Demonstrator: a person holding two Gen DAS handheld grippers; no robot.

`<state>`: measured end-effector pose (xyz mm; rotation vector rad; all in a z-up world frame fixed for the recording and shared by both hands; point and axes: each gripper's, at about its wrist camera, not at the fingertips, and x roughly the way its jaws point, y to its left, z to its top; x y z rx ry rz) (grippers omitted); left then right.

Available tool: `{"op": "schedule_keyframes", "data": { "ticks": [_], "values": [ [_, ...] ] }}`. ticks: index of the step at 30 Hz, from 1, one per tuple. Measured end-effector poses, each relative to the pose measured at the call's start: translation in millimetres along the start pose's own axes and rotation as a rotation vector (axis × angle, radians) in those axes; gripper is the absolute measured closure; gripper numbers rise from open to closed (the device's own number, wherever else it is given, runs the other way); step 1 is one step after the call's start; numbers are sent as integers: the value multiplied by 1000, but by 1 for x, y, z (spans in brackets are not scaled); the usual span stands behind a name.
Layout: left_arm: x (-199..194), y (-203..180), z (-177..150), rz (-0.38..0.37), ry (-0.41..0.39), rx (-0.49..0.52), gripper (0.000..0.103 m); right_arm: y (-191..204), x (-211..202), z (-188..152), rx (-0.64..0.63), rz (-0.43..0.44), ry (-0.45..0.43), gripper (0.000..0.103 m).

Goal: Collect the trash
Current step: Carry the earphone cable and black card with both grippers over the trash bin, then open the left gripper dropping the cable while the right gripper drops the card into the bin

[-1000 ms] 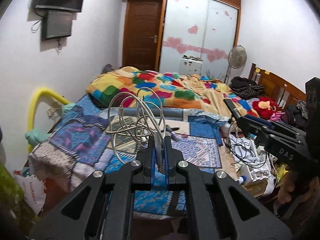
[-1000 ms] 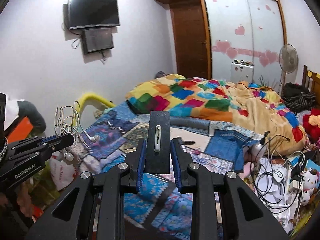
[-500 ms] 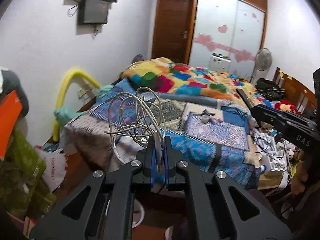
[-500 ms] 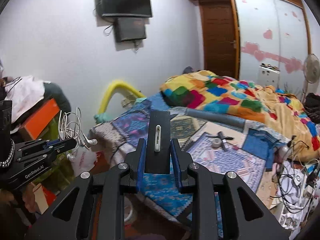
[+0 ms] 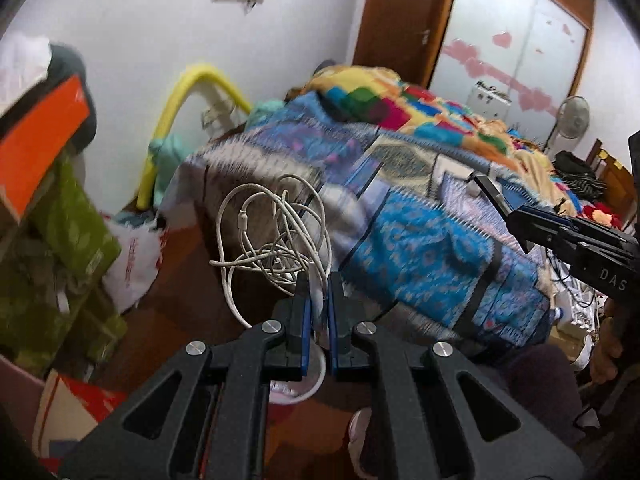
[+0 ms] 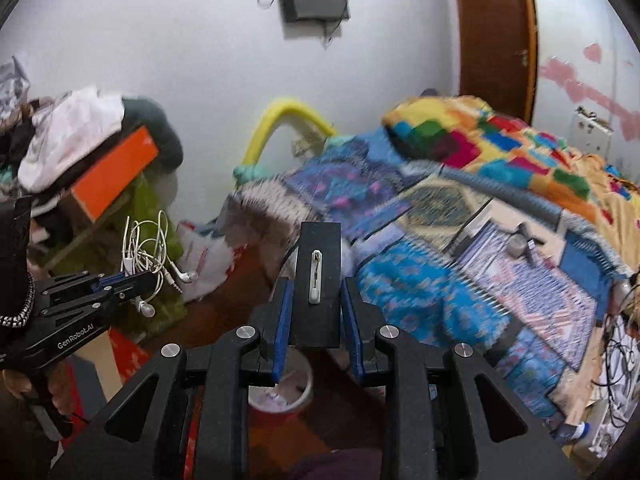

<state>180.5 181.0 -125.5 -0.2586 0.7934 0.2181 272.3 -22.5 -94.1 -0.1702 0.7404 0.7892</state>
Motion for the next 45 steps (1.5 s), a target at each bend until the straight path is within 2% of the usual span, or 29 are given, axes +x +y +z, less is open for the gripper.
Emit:
{"op": "schedule_keyframes", "data": {
  "ticks": [17, 23, 27, 29, 31, 32, 40, 42, 44, 45],
  "values": [
    [95, 62, -68, 19, 258, -134, 97, 40, 155, -61, -35, 87, 422, 80],
    [120, 73, -85, 26, 333, -171, 97, 59, 201, -73, -73, 111, 526, 80],
    [134, 79, -91, 22, 368, -195, 97, 66, 221, -71, -51, 161, 555, 79],
    [140, 81, -92, 19, 382, -203, 97, 67, 231, -69, -36, 176, 577, 75],
    [146, 82, -93, 12, 395, -208, 97, 65, 235, -67, -32, 157, 585, 61],
    [149, 82, -93, 10, 401, -206, 97, 64, 235, -67, -28, 158, 579, 59],
    [183, 73, -86, 7, 442, -190, 96, 44, 227, -63, -3, 150, 572, 59],
    [193, 70, -84, 18, 464, -193, 80, 39, 223, -61, -8, 139, 562, 59],
    [202, 70, -83, 24, 482, -208, 71, 37, 219, -60, -14, 129, 551, 59],
    [204, 69, -83, 24, 488, -213, 70, 36, 218, -59, -14, 127, 550, 59]
  ]
}}
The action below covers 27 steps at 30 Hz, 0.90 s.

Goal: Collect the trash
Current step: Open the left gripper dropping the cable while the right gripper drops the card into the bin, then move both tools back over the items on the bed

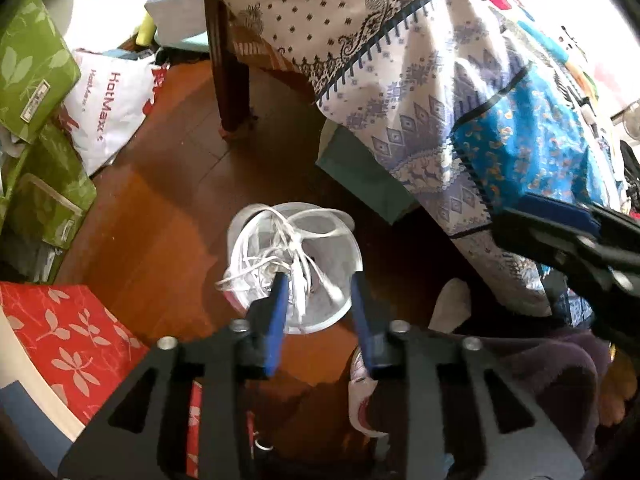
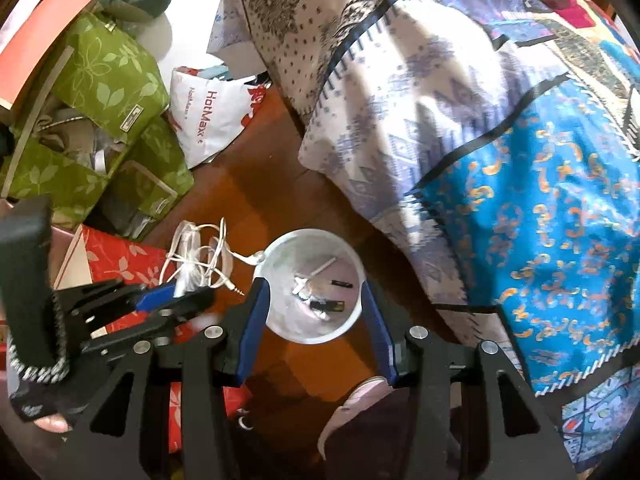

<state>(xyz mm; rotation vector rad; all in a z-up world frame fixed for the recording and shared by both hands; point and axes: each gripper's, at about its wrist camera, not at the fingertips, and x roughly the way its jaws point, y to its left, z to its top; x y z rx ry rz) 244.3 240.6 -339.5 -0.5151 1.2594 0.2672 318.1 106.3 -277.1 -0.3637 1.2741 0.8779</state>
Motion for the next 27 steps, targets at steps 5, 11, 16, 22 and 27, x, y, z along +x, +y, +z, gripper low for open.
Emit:
{"op": "schedule_keyframes", "data": {
  "ticks": [5, 11, 16, 22, 27],
  "values": [
    [-3, -5, -1, 0, -5, 6, 70, -4, -11, -4, 3, -7, -14, 59],
    [-30, -12, -7, 12, -49, 25, 70, -2, -30, -10, -4, -15, -54, 59],
    [-74, -24, -13, 18, -137, 44, 70, -4, -59, -17, -7, -15, -111, 59],
    [-133, -49, -17, 22, -267, 69, 70, -8, -106, -28, -4, -21, -223, 59],
    [-176, -78, -21, 4, -373, 96, 70, -19, -150, -44, 27, -24, -322, 59]
  ]
}}
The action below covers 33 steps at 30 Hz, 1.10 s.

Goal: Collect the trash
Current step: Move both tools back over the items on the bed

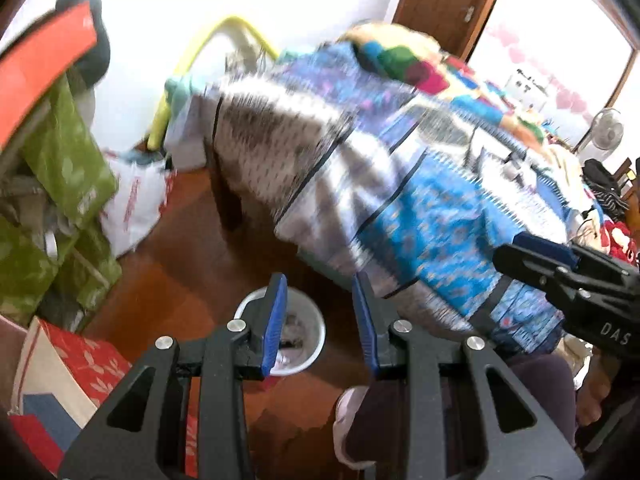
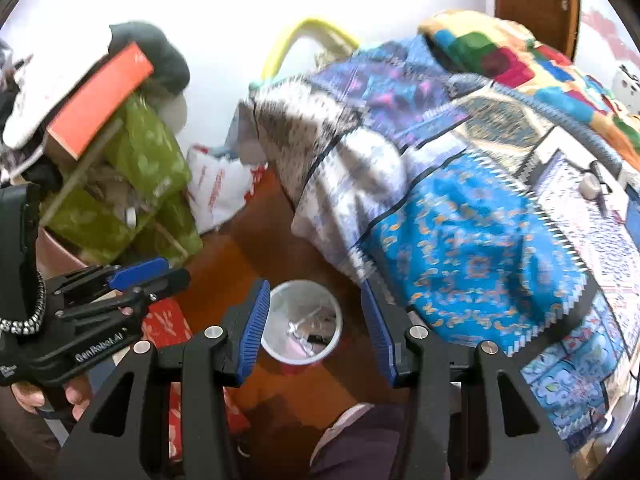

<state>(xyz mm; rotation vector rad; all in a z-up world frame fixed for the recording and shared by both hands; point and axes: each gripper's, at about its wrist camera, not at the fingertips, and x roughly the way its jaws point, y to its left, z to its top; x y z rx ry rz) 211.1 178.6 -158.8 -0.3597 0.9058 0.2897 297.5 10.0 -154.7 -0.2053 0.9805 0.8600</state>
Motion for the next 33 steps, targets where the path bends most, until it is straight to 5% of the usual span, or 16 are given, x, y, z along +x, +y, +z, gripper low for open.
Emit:
{"op": "schedule_keyframes", "data": {
  "ticks": [15, 22, 24, 27, 29, 31, 33],
  "values": [
    [-79, -126, 35, -62, -239, 193, 70, -63, -149, -10, 57, -123, -346, 59],
    [-70, -186, 52, -113, -246, 260, 70, -103, -192, -22, 94, -208, -421, 59],
    [-63, -204, 56, -127, -238, 274, 54, -117, -200, -25, 112, -233, -427, 59],
    [-51, -226, 59, -148, -234, 292, 47, -139, -209, -29, 140, -268, -428, 58],
    [-40, -242, 61, -165, -213, 318, 47, -154, -213, -31, 161, -301, -425, 53],
    [-29, -257, 63, -174, -197, 345, 47, -167, -218, -34, 180, -320, -430, 35],
    [-17, -271, 67, -186, -182, 372, 47, -180, -217, -35, 200, -339, -432, 35]
  ]
}}
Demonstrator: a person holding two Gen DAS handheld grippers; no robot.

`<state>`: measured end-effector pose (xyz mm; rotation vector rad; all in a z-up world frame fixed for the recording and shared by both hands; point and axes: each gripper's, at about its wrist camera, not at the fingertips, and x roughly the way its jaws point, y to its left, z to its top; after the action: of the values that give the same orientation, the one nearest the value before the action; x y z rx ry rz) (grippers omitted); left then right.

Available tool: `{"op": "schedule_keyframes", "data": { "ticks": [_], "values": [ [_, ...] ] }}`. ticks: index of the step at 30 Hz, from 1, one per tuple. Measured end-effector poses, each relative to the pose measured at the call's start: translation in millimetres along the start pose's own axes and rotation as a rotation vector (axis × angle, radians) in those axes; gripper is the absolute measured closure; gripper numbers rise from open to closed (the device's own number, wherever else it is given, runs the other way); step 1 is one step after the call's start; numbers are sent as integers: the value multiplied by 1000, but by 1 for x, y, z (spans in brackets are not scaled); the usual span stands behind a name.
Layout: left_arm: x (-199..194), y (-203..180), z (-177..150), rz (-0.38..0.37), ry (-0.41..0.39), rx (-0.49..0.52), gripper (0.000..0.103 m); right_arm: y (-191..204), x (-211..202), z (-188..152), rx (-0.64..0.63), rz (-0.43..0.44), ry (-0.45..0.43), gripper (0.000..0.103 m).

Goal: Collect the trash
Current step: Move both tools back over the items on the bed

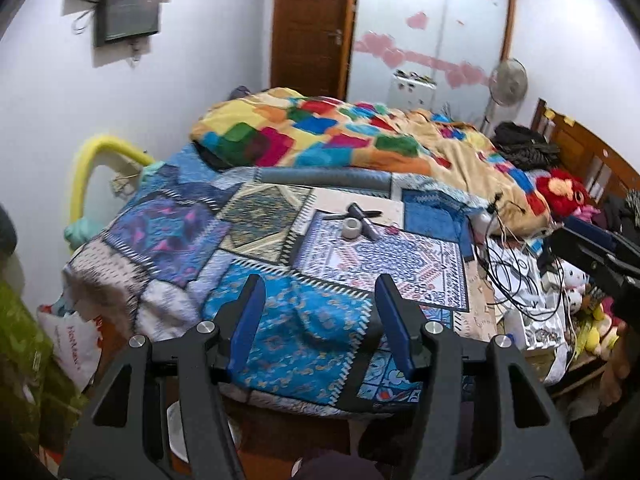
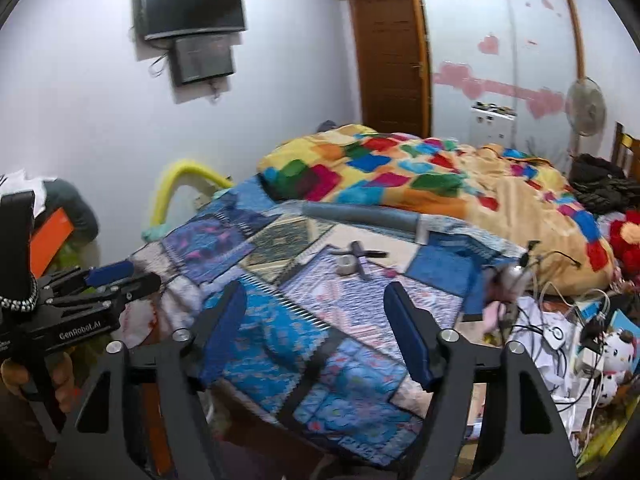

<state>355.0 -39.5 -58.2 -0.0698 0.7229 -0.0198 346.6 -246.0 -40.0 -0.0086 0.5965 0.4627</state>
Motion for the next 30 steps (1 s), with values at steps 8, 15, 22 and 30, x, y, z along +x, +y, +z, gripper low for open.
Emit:
{"op": "schedule_keyframes", "data": {
  "ticks": [8, 15, 22, 30],
  "values": [
    [55, -19, 19, -38, 42, 43, 47, -38, 37, 1, 48, -56, 44, 35],
    [114, -16, 27, -47, 97, 47, 47, -57, 90, 1, 67, -52, 103, 35],
    [177, -4, 26, -49, 159, 32, 47, -68, 157, -1, 58, -54, 175, 35],
    [255, 0, 19, -98, 234, 44, 47, -99, 233, -7, 100, -40, 266, 36]
  ]
}}
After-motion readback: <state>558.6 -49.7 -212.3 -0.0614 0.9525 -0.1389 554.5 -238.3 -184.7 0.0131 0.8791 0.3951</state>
